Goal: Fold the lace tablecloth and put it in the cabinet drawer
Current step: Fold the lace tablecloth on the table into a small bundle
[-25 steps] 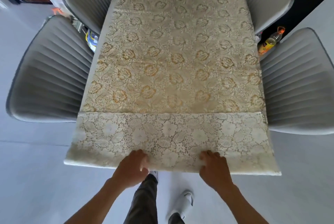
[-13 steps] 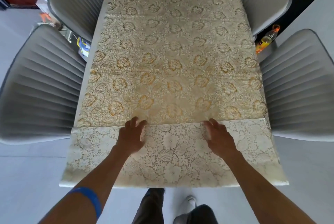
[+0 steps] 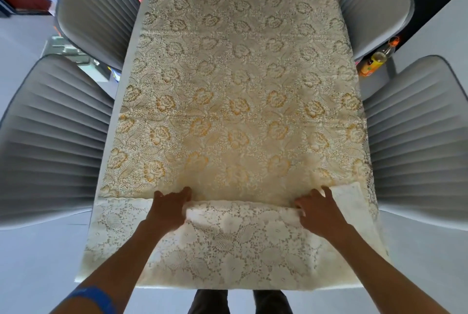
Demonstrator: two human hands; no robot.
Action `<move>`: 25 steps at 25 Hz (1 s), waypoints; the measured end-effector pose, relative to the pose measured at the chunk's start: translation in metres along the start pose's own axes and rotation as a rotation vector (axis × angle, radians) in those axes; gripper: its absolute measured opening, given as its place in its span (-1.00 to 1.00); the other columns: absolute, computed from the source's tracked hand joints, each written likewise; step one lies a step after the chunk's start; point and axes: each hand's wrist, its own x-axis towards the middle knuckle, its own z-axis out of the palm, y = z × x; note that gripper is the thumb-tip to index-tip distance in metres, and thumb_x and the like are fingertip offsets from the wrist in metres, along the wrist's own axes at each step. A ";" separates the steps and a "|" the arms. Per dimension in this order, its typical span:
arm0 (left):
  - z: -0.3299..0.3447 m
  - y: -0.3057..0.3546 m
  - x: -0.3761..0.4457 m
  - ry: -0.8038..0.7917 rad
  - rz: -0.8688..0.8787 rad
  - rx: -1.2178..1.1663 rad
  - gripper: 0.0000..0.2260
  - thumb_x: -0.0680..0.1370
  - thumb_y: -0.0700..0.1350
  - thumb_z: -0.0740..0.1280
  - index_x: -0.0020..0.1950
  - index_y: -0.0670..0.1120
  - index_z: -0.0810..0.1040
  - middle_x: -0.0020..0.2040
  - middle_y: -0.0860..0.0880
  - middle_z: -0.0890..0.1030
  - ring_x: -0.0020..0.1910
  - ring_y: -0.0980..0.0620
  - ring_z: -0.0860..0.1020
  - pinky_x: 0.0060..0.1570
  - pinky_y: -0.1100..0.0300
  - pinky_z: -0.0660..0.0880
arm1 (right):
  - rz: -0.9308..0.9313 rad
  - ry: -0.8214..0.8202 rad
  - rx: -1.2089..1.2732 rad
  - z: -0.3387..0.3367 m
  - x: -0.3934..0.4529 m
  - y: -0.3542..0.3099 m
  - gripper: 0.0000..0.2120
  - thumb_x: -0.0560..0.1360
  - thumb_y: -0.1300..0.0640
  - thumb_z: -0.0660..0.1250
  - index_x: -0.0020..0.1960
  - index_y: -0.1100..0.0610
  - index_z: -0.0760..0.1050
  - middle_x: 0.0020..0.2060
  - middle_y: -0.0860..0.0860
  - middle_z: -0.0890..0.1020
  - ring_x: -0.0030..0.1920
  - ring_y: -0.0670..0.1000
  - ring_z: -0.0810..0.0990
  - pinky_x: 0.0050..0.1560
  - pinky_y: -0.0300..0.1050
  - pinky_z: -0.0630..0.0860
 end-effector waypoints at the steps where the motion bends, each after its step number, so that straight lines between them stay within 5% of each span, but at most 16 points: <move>1: -0.009 -0.003 0.001 -0.077 -0.026 0.025 -0.70 0.53 -0.18 0.27 0.22 0.06 0.37 0.04 0.08 0.64 0.01 0.01 0.58 0.26 0.01 0.28 | 0.010 -0.102 0.051 -0.010 0.002 0.010 -0.76 0.46 0.13 0.22 0.06 -0.06 0.55 0.06 -0.11 0.63 0.18 -0.02 0.51 0.41 0.17 0.05; 4: -0.053 -0.012 0.026 -0.140 -0.046 0.141 -0.59 0.57 -0.15 0.24 0.42 0.08 0.37 0.33 0.10 0.52 0.29 0.05 0.48 0.34 -0.04 0.18 | 0.027 -0.197 0.120 -0.066 0.024 0.040 -0.95 0.42 0.09 0.27 -0.21 -0.04 0.47 -0.20 -0.13 0.58 -0.08 -0.04 0.52 0.25 0.12 0.22; 6: -0.103 -0.010 0.056 -0.049 -0.049 0.160 -0.62 0.58 -0.13 0.25 0.40 0.07 0.40 0.34 0.08 0.51 0.31 0.03 0.47 0.34 -0.04 0.19 | 0.083 -0.081 0.123 -0.110 0.050 0.059 -0.94 0.42 0.04 0.33 -0.20 -0.03 0.45 -0.21 -0.10 0.56 -0.11 -0.02 0.51 0.17 0.07 0.26; 9: -0.173 0.002 0.097 0.461 -0.093 0.167 -0.58 0.51 -0.14 0.30 0.37 0.00 0.40 0.32 -0.04 0.52 0.30 -0.10 0.43 0.38 -0.11 0.16 | 0.277 0.388 0.045 -0.164 0.091 0.083 -0.67 0.48 -0.01 0.34 0.19 0.07 0.43 0.15 0.06 0.56 0.23 0.16 0.48 0.36 0.24 0.22; 11: -0.194 0.024 0.108 0.699 -0.136 0.016 -0.46 0.50 -0.10 0.32 0.47 -0.06 0.27 0.42 -0.12 0.39 0.39 -0.18 0.33 0.43 -0.20 0.10 | 0.347 0.542 0.112 -0.180 0.100 0.079 -0.37 0.48 -0.04 0.34 0.46 0.09 0.19 0.44 0.11 0.32 0.46 0.22 0.24 0.43 0.33 0.07; 14: -0.169 0.071 0.088 0.647 -0.035 -0.144 -0.41 0.56 0.02 0.23 0.54 -0.05 0.12 0.49 -0.12 0.30 0.43 -0.14 0.32 0.44 -0.18 0.21 | 0.268 0.590 0.168 -0.160 0.077 0.045 -0.33 0.49 0.01 0.30 0.51 0.07 0.09 0.53 0.09 0.17 0.53 0.18 0.10 0.47 0.32 0.03; 19: -0.036 0.122 0.028 0.296 0.036 -0.202 -0.42 0.61 0.14 0.10 0.59 0.05 0.00 0.60 -0.05 0.07 0.55 -0.03 0.11 0.52 -0.04 0.06 | 0.219 0.374 0.247 -0.069 0.002 -0.009 -0.37 0.51 -0.02 0.24 0.53 0.03 0.14 0.57 0.05 0.12 0.56 0.13 0.05 0.50 0.27 0.01; 22: -0.017 0.146 0.011 0.338 0.045 -0.249 -0.37 0.61 0.14 0.10 0.59 0.09 -0.14 0.62 -0.03 -0.03 0.58 -0.04 0.01 0.53 -0.08 -0.02 | 0.218 0.367 0.307 -0.053 -0.036 -0.016 -0.38 0.51 -0.02 0.27 0.52 0.03 0.20 0.56 0.05 0.15 0.56 0.14 0.07 0.50 0.27 0.01; 25: -0.043 0.178 -0.005 0.480 0.055 -0.315 -0.32 0.60 0.13 0.13 0.58 0.09 -0.21 0.62 -0.05 -0.09 0.58 -0.09 -0.07 0.51 -0.13 -0.10 | 0.202 0.439 0.336 -0.068 -0.065 0.002 -0.38 0.56 -0.05 0.16 0.56 -0.03 0.04 0.59 -0.03 -0.02 0.58 0.06 -0.07 0.52 0.18 -0.10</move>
